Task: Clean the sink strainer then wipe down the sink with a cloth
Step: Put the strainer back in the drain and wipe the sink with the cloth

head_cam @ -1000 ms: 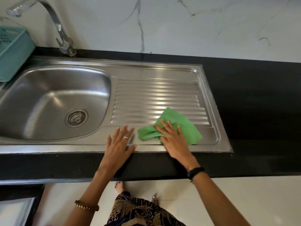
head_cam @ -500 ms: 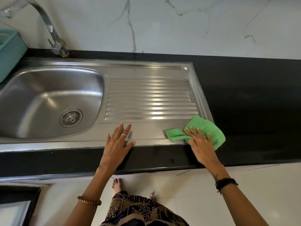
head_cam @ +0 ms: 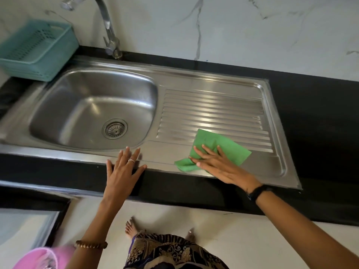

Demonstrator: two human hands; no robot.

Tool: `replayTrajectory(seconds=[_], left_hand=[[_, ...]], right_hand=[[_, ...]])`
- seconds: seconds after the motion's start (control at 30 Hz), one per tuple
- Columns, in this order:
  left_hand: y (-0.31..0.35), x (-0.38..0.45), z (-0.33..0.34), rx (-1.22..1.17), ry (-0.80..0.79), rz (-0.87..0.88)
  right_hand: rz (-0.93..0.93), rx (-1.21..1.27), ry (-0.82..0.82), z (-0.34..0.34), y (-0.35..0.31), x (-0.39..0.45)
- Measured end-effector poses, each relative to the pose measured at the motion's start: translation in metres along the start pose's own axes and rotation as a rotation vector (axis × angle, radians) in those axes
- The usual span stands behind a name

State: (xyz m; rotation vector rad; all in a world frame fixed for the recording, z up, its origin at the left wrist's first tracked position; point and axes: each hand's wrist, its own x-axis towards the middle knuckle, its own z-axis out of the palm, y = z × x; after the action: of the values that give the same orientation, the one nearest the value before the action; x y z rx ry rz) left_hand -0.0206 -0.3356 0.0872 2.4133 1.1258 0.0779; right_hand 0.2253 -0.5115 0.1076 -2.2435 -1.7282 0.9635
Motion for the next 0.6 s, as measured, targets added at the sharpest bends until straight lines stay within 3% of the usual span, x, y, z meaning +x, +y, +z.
replayTrajectory(seconds=[0.27, 0.47, 0.6], left_hand=[[-0.068, 0.003, -0.040, -0.003, 0.064, -0.120], [-0.118, 0.025, -0.060, 0.015, 0.018, -0.080], [-0.145, 0.042, -0.075, -0.019, 0.009, -0.082]], right_hand=[[-0.282, -0.123, -0.080, 0.025, -0.093, 0.121], [-0.256, -0.013, -0.061, 0.042, -0.184, 0.192], [-0.234, 0.038, 0.064, 0.046, -0.176, 0.167]])
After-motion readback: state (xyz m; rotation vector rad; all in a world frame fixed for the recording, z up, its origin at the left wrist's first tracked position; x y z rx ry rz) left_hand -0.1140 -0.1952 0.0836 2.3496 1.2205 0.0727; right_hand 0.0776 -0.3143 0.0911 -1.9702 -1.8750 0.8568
